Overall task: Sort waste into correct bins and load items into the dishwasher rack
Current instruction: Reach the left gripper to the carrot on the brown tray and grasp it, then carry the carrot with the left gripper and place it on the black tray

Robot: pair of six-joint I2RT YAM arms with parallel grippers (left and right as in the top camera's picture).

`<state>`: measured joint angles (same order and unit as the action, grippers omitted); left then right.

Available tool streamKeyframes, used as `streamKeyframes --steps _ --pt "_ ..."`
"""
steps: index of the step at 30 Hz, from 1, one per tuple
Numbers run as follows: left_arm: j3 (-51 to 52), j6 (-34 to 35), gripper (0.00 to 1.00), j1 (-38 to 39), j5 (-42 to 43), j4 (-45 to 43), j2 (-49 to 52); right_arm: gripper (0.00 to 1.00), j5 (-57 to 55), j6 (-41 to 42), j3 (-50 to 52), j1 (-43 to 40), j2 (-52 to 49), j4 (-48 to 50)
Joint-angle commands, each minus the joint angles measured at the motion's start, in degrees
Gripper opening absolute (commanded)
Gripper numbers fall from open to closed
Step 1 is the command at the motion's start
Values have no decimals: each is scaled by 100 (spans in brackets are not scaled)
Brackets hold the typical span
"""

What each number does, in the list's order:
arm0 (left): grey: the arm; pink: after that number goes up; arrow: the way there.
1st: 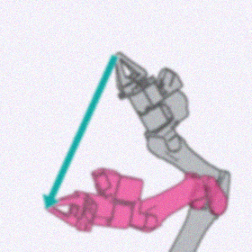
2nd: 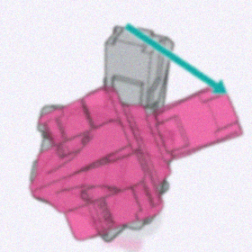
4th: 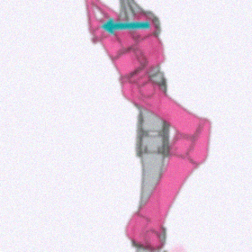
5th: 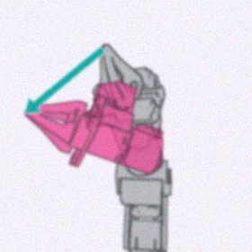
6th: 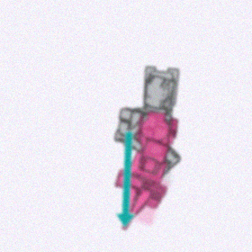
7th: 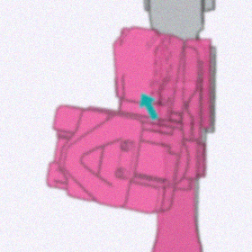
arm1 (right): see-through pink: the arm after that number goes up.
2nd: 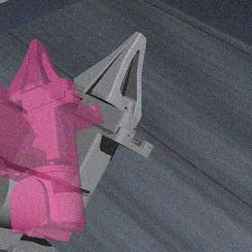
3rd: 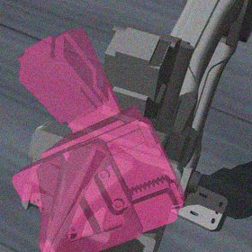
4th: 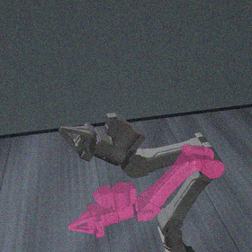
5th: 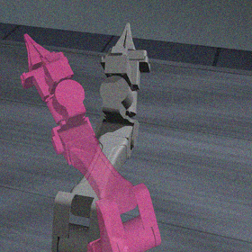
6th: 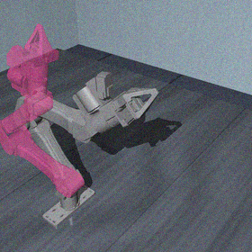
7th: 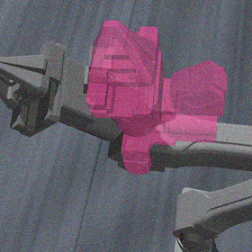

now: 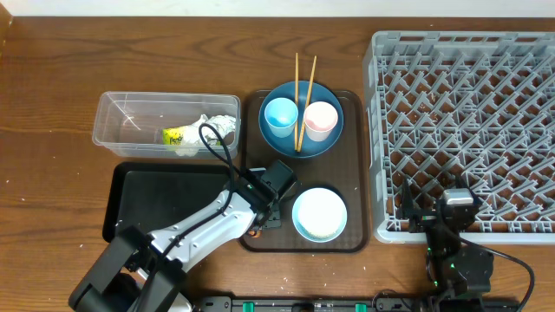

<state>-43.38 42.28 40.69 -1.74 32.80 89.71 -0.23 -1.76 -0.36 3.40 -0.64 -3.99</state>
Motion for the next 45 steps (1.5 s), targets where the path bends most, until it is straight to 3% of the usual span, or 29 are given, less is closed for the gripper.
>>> streamKeyframes --steps 1,4,18,30,38,45 --pt "57 26 53 17 -133 4 192 99 -39 -4 4 -35 26 -20" --pt "57 26 40 17 -133 4 203 99 -39 -4 4 -35 26 -20" --pt "33 24 6 15 -129 11 186 99 -39 -4 4 -35 26 -20" --pt "-282 26 6 -190 -66 393 -1021 99 -39 -4 4 -35 22 -20" --pt "-280 -17 6 -1058 -275 931 -2138 99 -39 -4 4 -33 22 -20" --pt "-245 -20 6 -2090 -693 1469 -2264 99 -39 -4 4 -35 22 -20"
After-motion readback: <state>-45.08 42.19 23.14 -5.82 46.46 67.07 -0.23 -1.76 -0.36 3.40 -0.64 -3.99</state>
